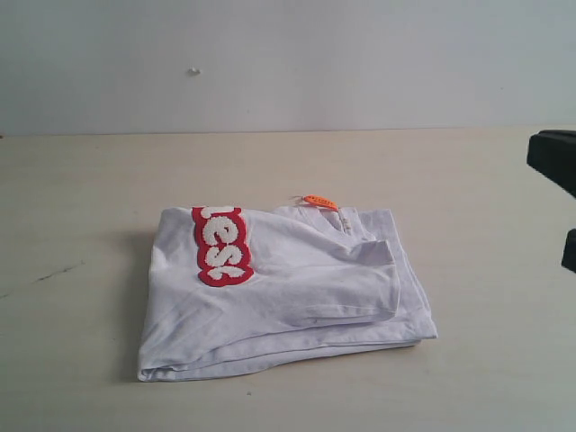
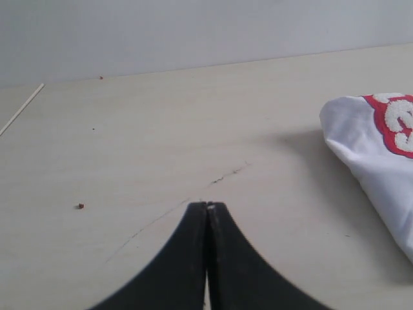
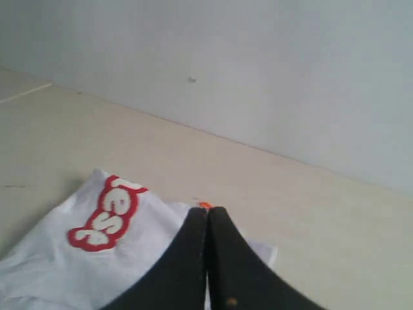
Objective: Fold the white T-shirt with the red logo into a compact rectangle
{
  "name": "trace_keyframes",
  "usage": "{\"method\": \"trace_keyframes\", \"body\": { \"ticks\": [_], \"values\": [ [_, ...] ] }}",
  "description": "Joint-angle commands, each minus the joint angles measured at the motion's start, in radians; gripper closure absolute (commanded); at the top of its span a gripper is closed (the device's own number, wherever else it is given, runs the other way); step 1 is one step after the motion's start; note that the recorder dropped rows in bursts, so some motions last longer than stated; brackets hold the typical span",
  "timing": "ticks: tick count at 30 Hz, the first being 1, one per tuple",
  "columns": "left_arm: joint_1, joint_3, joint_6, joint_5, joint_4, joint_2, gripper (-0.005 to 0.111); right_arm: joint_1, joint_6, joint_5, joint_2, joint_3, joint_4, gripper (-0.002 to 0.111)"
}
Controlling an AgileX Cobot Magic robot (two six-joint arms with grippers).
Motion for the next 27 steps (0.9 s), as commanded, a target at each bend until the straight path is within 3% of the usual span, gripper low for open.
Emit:
{"method": "trace_keyframes", "body": {
  "ticks": [1, 5, 9, 27],
  "values": [
    [0.002, 0.004, -0.009, -0.007, -0.010, -0.007, 0.107, -0.006, -0.032, 0.252, -0.041, 0.054, -0.003, 0.108],
    [0.002, 0.004, -0.009, -0.007, -0.008, -0.007, 0.107, -0.006, 0.009, 0.427, -0.152, 0.121, -0.003, 0.108],
    [0.002, 0.004, -0.009, -0.007, -0.008, -0.007, 0.107, -0.006, 0.155, 0.542, -0.284, 0.152, 0.148, 0.108],
    [0.002, 0.004, -0.009, -0.007, -0.008, -0.007, 0.107, -0.006, 0.160, 0.435, -0.392, 0.152, 0.202, 0.108]
  ]
}}
